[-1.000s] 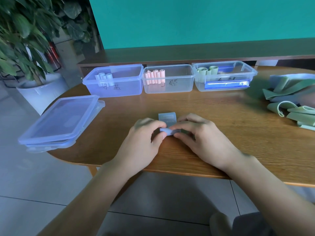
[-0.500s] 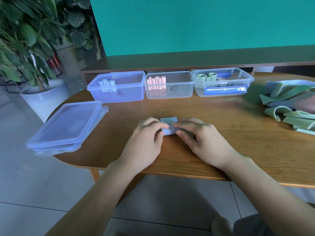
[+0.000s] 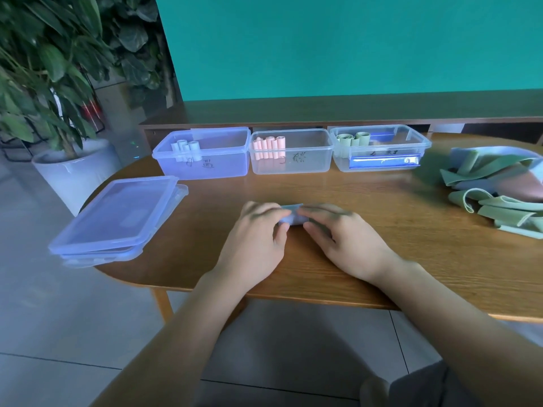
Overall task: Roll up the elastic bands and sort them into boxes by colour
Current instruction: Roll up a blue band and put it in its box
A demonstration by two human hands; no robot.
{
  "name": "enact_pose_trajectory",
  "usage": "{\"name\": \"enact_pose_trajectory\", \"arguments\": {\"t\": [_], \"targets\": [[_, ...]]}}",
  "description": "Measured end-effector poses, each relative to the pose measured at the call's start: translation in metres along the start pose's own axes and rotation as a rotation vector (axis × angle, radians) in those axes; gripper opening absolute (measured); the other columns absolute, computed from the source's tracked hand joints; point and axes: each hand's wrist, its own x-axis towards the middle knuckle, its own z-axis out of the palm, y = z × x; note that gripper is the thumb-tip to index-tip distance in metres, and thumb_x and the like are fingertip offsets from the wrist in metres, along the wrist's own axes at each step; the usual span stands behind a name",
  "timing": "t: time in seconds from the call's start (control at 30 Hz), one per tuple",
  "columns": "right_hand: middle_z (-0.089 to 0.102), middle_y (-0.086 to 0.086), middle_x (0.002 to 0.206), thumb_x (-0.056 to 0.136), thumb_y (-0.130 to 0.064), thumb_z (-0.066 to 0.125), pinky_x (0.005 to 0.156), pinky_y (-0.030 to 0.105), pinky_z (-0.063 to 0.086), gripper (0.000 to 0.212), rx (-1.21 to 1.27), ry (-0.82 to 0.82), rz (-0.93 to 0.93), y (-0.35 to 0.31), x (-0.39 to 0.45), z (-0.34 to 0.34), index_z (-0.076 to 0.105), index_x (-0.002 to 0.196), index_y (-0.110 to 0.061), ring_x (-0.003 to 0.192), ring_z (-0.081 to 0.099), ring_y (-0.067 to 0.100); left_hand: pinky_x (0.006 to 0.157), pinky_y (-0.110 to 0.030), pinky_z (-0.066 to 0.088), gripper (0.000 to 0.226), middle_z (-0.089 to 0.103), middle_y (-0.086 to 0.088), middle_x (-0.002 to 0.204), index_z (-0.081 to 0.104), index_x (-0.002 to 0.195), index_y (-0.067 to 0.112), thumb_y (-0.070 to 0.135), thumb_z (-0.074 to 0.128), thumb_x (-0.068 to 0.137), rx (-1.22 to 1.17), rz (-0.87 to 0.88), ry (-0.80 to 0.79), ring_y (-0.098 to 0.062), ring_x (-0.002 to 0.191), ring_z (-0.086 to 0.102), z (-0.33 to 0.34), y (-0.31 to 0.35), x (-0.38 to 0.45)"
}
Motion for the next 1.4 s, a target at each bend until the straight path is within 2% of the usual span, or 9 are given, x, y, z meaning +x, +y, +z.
{"name": "enact_pose_trajectory", "arguments": {"t": [0.1, 0.2, 0.3, 0.47, 0.7, 0.8, 1.0, 1.13, 1.4], "targets": [[0.061, -0.012, 0.134, 0.103, -0.025, 0.055, 0.094, 0.032, 0.052, 0.027, 0.019, 0.003, -0.013, -0.001, -0.002, 0.0, 0.065, 0.126, -0.032, 0.12, 0.061, 0.011, 0.097, -0.026, 0.042, 0.028, 0.066, 0.006, 0.122, 0.069, 0.123, 0.018, 0.019, 0.06, 0.096, 0.0, -0.029, -0.013, -0.019, 0.11, 0.05, 0.002, 0.001, 0.002], [0.056, -0.017, 0.14, 0.103, -0.029, 0.052, 0.093, 0.041, 0.054, 0.031, -0.014, -0.029, 0.034, 0.0, 0.001, 0.0, 0.061, 0.132, -0.033, 0.121, 0.06, 0.013, 0.096, -0.033, 0.046, 0.031, 0.065, 0.007, 0.124, 0.065, 0.128, 0.018, 0.02, 0.057, 0.098, 0.006, -0.049, -0.038, -0.02, 0.113, 0.048, 0.002, 0.003, 0.004], [0.054, -0.019, 0.144, 0.103, -0.028, 0.049, 0.096, 0.044, 0.053, 0.035, -0.046, -0.051, 0.055, 0.0, 0.005, -0.001, 0.058, 0.137, -0.034, 0.127, 0.057, 0.013, 0.098, -0.029, 0.045, 0.034, 0.065, 0.006, 0.126, 0.064, 0.132, 0.017, 0.018, 0.057, 0.098, -0.004, -0.04, -0.02, -0.018, 0.117, 0.048, 0.001, 0.004, 0.006], [0.053, -0.019, 0.146, 0.103, -0.028, 0.047, 0.098, 0.044, 0.052, 0.039, -0.081, -0.079, 0.067, 0.005, 0.014, -0.002, 0.055, 0.14, -0.034, 0.129, 0.056, 0.016, 0.092, -0.03, 0.047, 0.028, 0.069, 0.01, 0.115, 0.07, 0.118, 0.021, 0.009, 0.059, 0.095, -0.027, 0.001, 0.026, -0.017, 0.106, 0.052, 0.002, 0.002, 0.008], [0.062, -0.009, 0.136, 0.101, -0.021, 0.051, 0.095, 0.045, 0.053, 0.031, -0.046, -0.046, 0.01, 0.012, 0.024, 0.0, 0.063, 0.13, -0.023, 0.121, 0.062, 0.018, 0.096, -0.041, 0.046, 0.035, 0.064, 0.011, 0.129, 0.06, 0.135, 0.024, 0.025, 0.055, 0.1, -0.002, -0.095, -0.102, -0.023, 0.114, 0.05, 0.005, -0.003, 0.019], [0.06, -0.012, 0.138, 0.101, -0.029, 0.051, 0.094, 0.045, 0.053, 0.033, -0.071, -0.063, 0.031, 0.014, 0.028, 0.0, 0.061, 0.132, -0.027, 0.121, 0.061, 0.017, 0.101, -0.042, 0.042, 0.04, 0.061, 0.012, 0.134, 0.055, 0.139, 0.028, 0.032, 0.056, 0.099, -0.014, -0.138, -0.149, -0.022, 0.119, 0.048, 0.008, -0.007, 0.025], [0.055, -0.018, 0.141, 0.1, -0.037, 0.055, 0.09, 0.04, 0.053, 0.038, -0.113, -0.098, 0.068, 0.018, 0.042, 0.0, 0.054, 0.138, -0.034, 0.118, 0.06, 0.015, 0.106, -0.039, 0.034, 0.045, 0.052, 0.008, 0.14, 0.05, 0.143, 0.031, 0.043, 0.054, 0.1, -0.007, -0.172, -0.241, -0.021, 0.129, 0.037, 0.015, -0.021, 0.042], [0.051, -0.019, 0.142, 0.1, -0.043, 0.056, 0.089, 0.038, 0.051, 0.041, -0.123, -0.118, 0.104, 0.023, 0.052, 0.003, 0.052, 0.14, -0.038, 0.115, 0.059, 0.014, 0.108, -0.039, 0.034, 0.039, 0.048, 0.004, 0.133, 0.054, 0.138, 0.027, 0.04, 0.053, 0.101, -0.019, -0.176, -0.269, -0.02, 0.127, 0.035, 0.021, -0.029, 0.055], [0.055, -0.019, 0.137, 0.104, -0.044, 0.048, 0.092, 0.038, 0.048, 0.034, -0.131, -0.155, 0.124, 0.035, 0.071, 0.005, 0.054, 0.137, -0.042, 0.118, 0.058, 0.015, 0.101, -0.032, 0.041, 0.038, 0.057, 0.007, 0.124, 0.058, 0.135, 0.029, 0.034, 0.061, 0.098, -0.113, -0.129, -0.26, -0.013, 0.112, 0.052, 0.023, -0.046, 0.073]]}}
